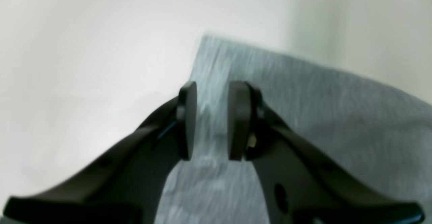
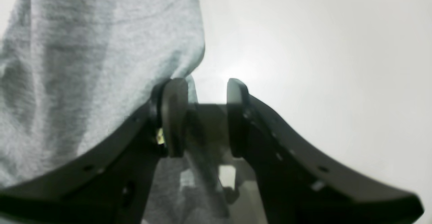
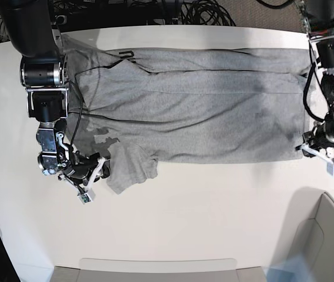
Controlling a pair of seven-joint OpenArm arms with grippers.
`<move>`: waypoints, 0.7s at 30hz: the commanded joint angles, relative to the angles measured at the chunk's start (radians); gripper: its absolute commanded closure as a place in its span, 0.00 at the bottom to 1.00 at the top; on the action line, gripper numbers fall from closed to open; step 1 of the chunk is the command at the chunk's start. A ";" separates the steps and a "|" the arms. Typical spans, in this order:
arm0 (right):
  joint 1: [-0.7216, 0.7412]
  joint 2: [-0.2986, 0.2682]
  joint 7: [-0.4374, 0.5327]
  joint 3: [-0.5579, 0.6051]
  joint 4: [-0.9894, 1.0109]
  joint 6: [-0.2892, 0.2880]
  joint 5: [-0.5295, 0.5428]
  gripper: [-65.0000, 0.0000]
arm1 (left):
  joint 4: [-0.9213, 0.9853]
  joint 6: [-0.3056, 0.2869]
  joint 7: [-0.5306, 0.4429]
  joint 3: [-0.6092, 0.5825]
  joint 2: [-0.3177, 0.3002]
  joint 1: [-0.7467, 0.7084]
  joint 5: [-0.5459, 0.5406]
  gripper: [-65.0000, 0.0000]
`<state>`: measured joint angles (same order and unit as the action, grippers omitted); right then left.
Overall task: Fold the T-shirt properly
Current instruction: 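Release and move both grippers to the shirt's hem corners, then lift the hem with both grippers and fold it toward the collar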
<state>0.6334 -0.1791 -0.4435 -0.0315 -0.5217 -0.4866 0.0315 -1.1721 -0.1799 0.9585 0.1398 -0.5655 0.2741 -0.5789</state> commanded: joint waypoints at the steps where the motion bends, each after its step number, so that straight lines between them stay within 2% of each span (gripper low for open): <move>1: 0.012 0.002 -0.042 0.003 -0.001 -0.010 -0.011 0.68 | 0.028 0.000 -0.039 -0.016 -0.018 0.040 0.024 0.74; 5: 0.010 0.002 -0.042 0.003 -0.001 -0.010 -0.011 0.68 | 0.166 -0.002 -0.100 -0.067 -0.015 0.119 0.084 0.74; 11: 0.009 -0.004 -0.042 0.003 -0.004 -0.010 -0.011 0.68 | 0.307 -0.002 -0.186 -0.108 -0.015 0.173 0.083 0.74; 17: 0.009 -0.004 -0.042 0.003 -0.005 -0.010 -0.011 0.68 | 0.318 -0.003 -0.197 -0.108 -0.014 0.173 0.083 0.73; 21: 0.009 -0.004 -0.042 0.003 -0.005 -0.010 -0.011 0.68 | 0.406 -0.003 -0.209 -0.108 -0.014 0.185 0.081 0.69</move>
<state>0.6312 -0.1772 -0.4442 -0.0315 -0.5240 -0.4870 0.0391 -0.7563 -0.1852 0.7399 0.0280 -0.5571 0.4358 -0.4988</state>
